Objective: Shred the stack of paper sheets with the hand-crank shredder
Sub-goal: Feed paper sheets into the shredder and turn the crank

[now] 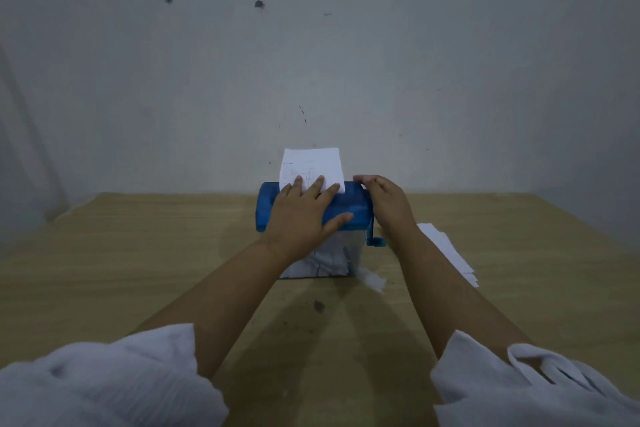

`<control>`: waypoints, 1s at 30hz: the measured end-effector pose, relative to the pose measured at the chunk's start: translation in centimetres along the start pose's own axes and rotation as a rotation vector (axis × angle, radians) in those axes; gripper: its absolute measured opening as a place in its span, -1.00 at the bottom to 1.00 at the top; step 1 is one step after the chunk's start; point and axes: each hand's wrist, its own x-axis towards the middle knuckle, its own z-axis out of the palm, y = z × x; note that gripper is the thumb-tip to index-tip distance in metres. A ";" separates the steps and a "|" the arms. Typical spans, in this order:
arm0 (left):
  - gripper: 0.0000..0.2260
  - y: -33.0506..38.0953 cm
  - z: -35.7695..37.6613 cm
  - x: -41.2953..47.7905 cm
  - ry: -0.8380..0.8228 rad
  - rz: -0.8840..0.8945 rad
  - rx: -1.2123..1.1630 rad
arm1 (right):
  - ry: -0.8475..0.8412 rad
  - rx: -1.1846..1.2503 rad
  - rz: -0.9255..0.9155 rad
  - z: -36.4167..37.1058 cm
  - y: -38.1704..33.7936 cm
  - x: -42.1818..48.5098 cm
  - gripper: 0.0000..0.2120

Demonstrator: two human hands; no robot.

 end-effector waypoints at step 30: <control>-0.47 0.9 0.6 0.5 0.001 -0.091 0.046 | 0.059 0.161 -0.257 -2.0 2.1 -3.8 -0.94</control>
